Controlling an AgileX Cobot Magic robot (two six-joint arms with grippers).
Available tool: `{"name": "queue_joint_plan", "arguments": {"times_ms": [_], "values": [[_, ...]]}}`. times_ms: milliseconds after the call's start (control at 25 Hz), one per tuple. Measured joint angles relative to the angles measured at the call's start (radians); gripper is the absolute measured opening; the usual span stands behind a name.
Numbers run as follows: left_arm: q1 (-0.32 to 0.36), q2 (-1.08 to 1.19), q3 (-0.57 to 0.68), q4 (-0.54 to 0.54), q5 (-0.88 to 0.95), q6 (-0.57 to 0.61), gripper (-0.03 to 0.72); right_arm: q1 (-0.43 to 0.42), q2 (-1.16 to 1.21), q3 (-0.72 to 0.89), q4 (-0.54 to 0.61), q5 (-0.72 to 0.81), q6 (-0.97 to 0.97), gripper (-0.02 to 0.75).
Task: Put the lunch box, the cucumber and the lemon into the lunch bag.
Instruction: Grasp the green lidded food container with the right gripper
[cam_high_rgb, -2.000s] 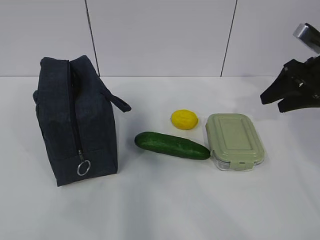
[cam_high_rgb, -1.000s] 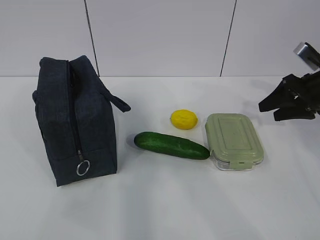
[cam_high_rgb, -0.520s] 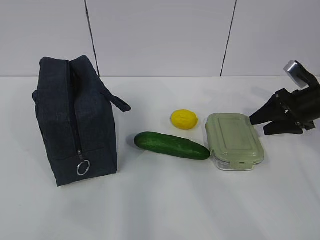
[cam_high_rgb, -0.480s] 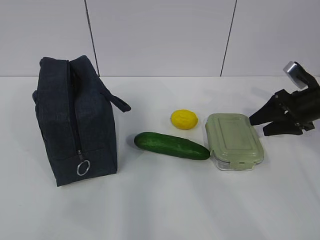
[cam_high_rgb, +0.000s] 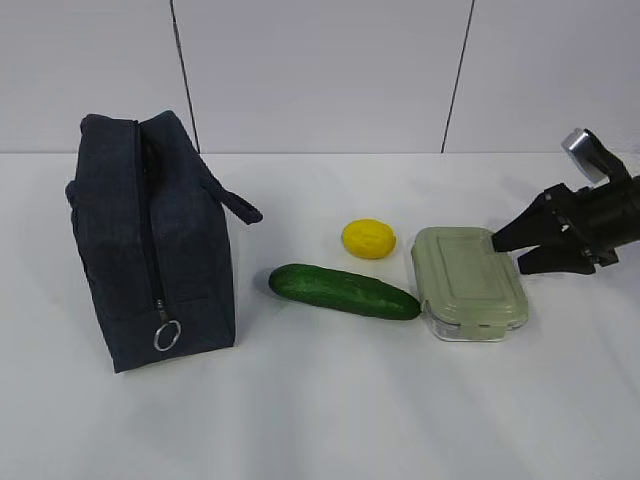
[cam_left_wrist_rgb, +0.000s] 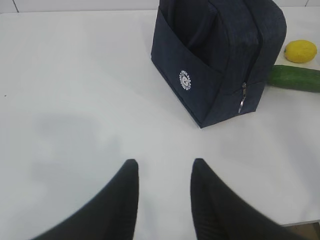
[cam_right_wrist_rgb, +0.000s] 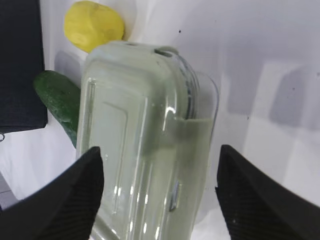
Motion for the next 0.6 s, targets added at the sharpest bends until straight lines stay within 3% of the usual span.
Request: {"name": "queue_joint_plan", "arguments": {"times_ms": [600], "values": [[0.0, 0.0, 0.0, 0.0, 0.0, 0.0, 0.24, 0.003, 0.074, 0.0, 0.059, 0.035, -0.041, 0.552]]}}
